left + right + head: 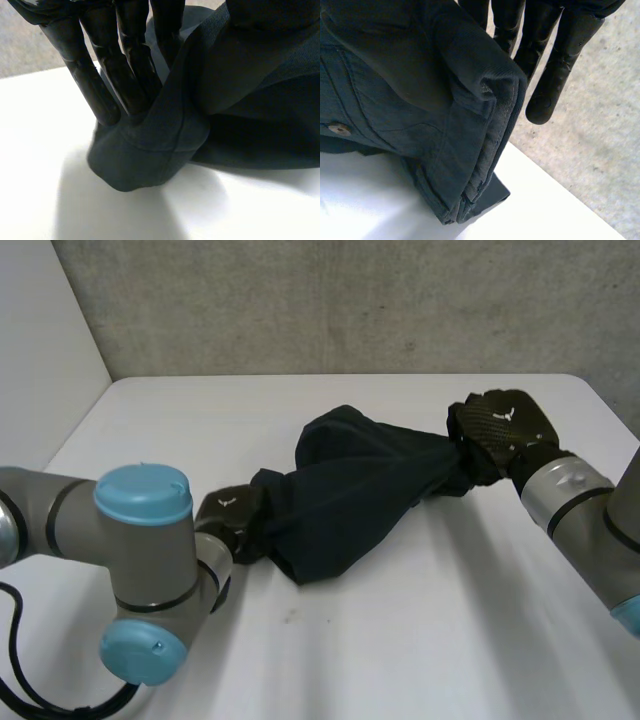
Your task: Fold the shorts.
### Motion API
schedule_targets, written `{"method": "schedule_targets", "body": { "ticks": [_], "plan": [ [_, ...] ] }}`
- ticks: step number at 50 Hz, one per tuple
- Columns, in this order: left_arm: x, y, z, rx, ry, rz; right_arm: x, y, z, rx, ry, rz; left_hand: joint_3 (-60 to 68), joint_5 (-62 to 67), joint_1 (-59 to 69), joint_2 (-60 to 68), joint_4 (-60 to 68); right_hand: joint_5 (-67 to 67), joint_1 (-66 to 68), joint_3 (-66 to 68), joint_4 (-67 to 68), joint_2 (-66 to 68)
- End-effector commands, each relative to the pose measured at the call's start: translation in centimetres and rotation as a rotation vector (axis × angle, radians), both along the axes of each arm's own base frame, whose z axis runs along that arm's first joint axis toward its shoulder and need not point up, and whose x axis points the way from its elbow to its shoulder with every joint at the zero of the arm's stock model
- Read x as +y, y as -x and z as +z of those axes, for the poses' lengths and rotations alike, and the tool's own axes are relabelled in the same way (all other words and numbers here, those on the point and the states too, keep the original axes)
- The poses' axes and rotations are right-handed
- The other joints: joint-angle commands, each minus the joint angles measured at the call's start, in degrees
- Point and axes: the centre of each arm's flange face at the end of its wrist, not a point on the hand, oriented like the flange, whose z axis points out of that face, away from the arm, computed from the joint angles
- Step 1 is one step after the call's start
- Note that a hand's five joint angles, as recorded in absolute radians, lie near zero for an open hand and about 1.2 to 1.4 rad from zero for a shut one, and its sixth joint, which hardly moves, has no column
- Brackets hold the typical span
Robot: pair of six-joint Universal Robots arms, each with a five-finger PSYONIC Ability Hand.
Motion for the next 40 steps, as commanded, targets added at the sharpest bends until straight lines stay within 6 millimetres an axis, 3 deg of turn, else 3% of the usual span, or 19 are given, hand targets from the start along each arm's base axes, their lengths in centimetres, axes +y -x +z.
{"method": "schedule_targets", "body": {
  "ticks": [1, 4, 5, 6, 8, 11, 13, 16, 20, 21, 22, 24, 25, 26, 28, 33, 36, 37, 40],
  "plan": [
    [0.9, -1.1, 10.9, -0.044, 0.339, -0.021, 1.5, 0.3, 7.0, 0.01, 0.154, 0.012, 12.26, 14.7, 14.31, 11.74, 11.58, 13.87, 23.62, 12.42, 11.62, 12.66],
    [2.0, -2.0, 16.3, -0.022, 0.501, -0.009, 2.7, 0.6, 11.4, 0.015, 0.253, 0.017, 12.26, 14.7, 14.31, 11.74, 11.58, 13.87, 23.62, 12.42, 11.62, 12.66],
    [3.0, -2.6, 20.0, 0.002, 0.61, 0.006, 3.0, 0.7, 12.5, 0.012, 0.28, 0.017, 12.26, 14.7, 14.31, 11.74, 11.58, 13.87, 23.62, 12.42, 11.62, 12.66],
    [3.5, -2.9, 21.7, 0.014, 0.66, 0.012, 3.4, 0.8, 14.6, 0.005, 0.331, 0.011, 12.26, 14.7, 14.31, 11.74, 11.58, 13.87, 23.62, 12.42, 11.62, 12.66],
    [5.1, -4.0, 26.2, 0.037, 0.784, 0.036, 3.8, 1.0, 16.6, -0.002, 0.379, 0.005, 12.26, 14.7, 14.31, 11.74, 11.58, 13.87, 23.62, 12.42, 11.62, 12.66],
    [6.1, -4.8, 29.0, 0.004, 0.858, 0.054, 4.5, 1.3, 19.5, -0.003, 0.427, -0.003, 12.26, 14.7, 14.31, 11.74, 11.58, 13.87, 23.62, 12.42, 11.62, 12.66],
    [6.3, -5.0, 29.7, -0.032, 0.875, 0.06, 4.9, 1.5, 21.1, -0.003, 0.441, -0.003, 12.26, 14.7, 14.31, 11.74, 11.58, 13.87, 23.62, 12.42, 11.62, 12.66],
    [6.5, -5.2, 30.3, -0.083, 0.886, 0.064, 5.2, 1.5, 21.6, 0.002, 0.432, 0.002, 12.26, 14.7, 14.31, 11.74, 11.58, 13.87, 23.62, 12.42, 11.62, 12.66],
    [6.0, -4.7, 29.0, -0.132, 0.85, 0.044, 3.9, 0.9, 19.2, 0.059, 0.323, 0.014, 12.26, 14.7, 14.31, 11.74, 11.58, 13.87, 23.62, 12.42, 11.62, 12.66],
    [5.6, -4.5, 28.4, -0.143, 0.834, 0.04, 3.2, 0.5, 17.5, 0.1, 0.271, 0.024, 12.26, 14.7, 14.31, 11.74, 11.58, 13.87, 23.62, 12.42, 11.62, 12.66],
    [4.6, -3.8, 26.5, -0.176, 0.783, 0.021, 2.8, 0.2, 16.4, 0.129, 0.234, 0.03, 12.26, 14.7, 14.31, 11.74, 11.58, 13.87, 23.62, 12.42, 11.62, 12.66],
    [3.7, -3.2, 24.7, -0.207, 0.735, 0.002, 2.2, -0.3, 14.6, 0.174, 0.182, 0.042, 12.26, 14.7, 14.31, 11.74, 11.58, 13.87, 23.62, 12.42, 11.62, 12.66],
    [3.1, -2.8, 23.7, -0.223, 0.708, -0.007, 1.8, -0.9, 12.7, 0.221, 0.129, 0.062, 12.26, 14.7, 14.31, 11.74, 11.58, 13.87, 23.62, 12.42, 11.62, 12.66],
    [2.0, -2.2, 21.4, -0.26, 0.647, -0.027, 1.7, -1.2, 11.8, 0.245, 0.108, 0.072, 12.26, 14.7, 14.31, 11.74, 11.58, 13.87, 23.62, 12.42, 11.62, 12.66],
    [1.0, -1.5, 19.0, -0.301, 0.578, -0.048, 1.1, -1.9, 9.3, 0.301, 0.055, 0.086, 12.26, 14.7, 14.31, 11.74, 11.58, 13.87, 23.62, 12.42, 11.62, 12.66],
    [-2.3, 0.4, 12.3, -0.408, 0.436, -0.098, -1.0, -2.8, 4.8, 0.366, -0.033, 0.059, 12.26, 14.7, 14.31, 11.74, 11.58, 13.87, 23.62, 12.42, 11.62, 12.66],
    [-4.1, 1.1, 10.7, -0.435, 0.427, -0.101, -3.1, -3.6, 3.2, 0.351, -0.008, 0.024, 12.26, 14.7, 14.31, 11.74, 11.58, 13.87, 23.62, 12.42, 11.62, 12.66],
    [-5.6, 1.8, 10.2, -0.442, 0.446, -0.083, -3.7, -3.8, 2.9, 0.342, 0.012, 0.015, 12.26, 14.7, 14.31, 11.74, 11.58, 13.87, 23.62, 12.42, 11.62, 12.66],
    [-7.4, 2.7, 10.8, -0.421, 0.524, -0.045, -6.1, -5.0, 2.8, 0.305, 0.142, -0.004, 12.26, 14.7, 14.31, 11.74, 11.58, 13.87, 23.62, 12.42, 11.62, 12.66]
  ]
}}
